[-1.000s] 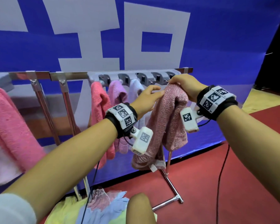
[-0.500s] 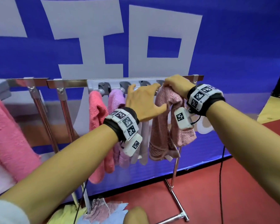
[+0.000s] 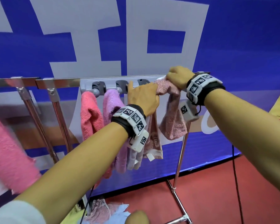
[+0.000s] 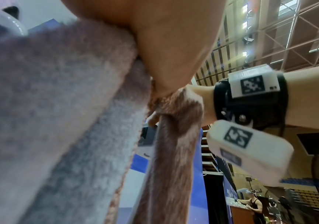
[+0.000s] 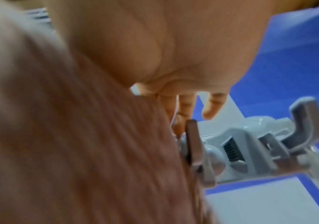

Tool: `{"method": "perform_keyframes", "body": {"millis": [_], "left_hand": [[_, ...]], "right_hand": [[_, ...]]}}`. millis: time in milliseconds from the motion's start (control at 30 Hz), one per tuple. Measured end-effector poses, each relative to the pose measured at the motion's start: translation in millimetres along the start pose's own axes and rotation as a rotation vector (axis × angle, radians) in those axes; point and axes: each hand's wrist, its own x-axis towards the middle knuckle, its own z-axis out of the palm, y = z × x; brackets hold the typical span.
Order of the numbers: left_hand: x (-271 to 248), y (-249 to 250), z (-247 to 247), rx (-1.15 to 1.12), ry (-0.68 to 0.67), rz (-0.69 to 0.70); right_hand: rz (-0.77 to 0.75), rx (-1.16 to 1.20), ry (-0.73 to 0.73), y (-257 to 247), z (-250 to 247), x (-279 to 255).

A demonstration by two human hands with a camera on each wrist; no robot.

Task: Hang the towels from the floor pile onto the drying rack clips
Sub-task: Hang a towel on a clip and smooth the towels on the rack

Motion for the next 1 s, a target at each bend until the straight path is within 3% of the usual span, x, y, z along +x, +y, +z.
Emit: {"method": "perform_keyframes", "body": {"millis": [100,167,267,367,567,900,1000], "left_hand": [[3,3,3,0.012,-0.008,0.028],[2,3,4,0.007,-0.007,0.05],[3,6,2,0.013,-0.017,0.072],[3,5,1,0.018,-0.052,0.069],[-1,2,-1,0.026,-0.079,0.103],[-3,-2,3,0.069,-0.061,0.143],[-4,-2,5,0.058,-0.059,0.151]], "right_hand": [[-0.122,-0.132,0.149,6,15,-8],[-0.224,-0.04,0.182,7,21,-19],[-0.28,0.146,0.107,10,25,-36],[-0.331,0.15,0.006,10,28,-49],[-0.256,0.078,-0.03,14,38,-56],[-0.177,-0.081,0.152,12,46,-45],[-0.092,-0.088,0.084,12,55,-51]]}}
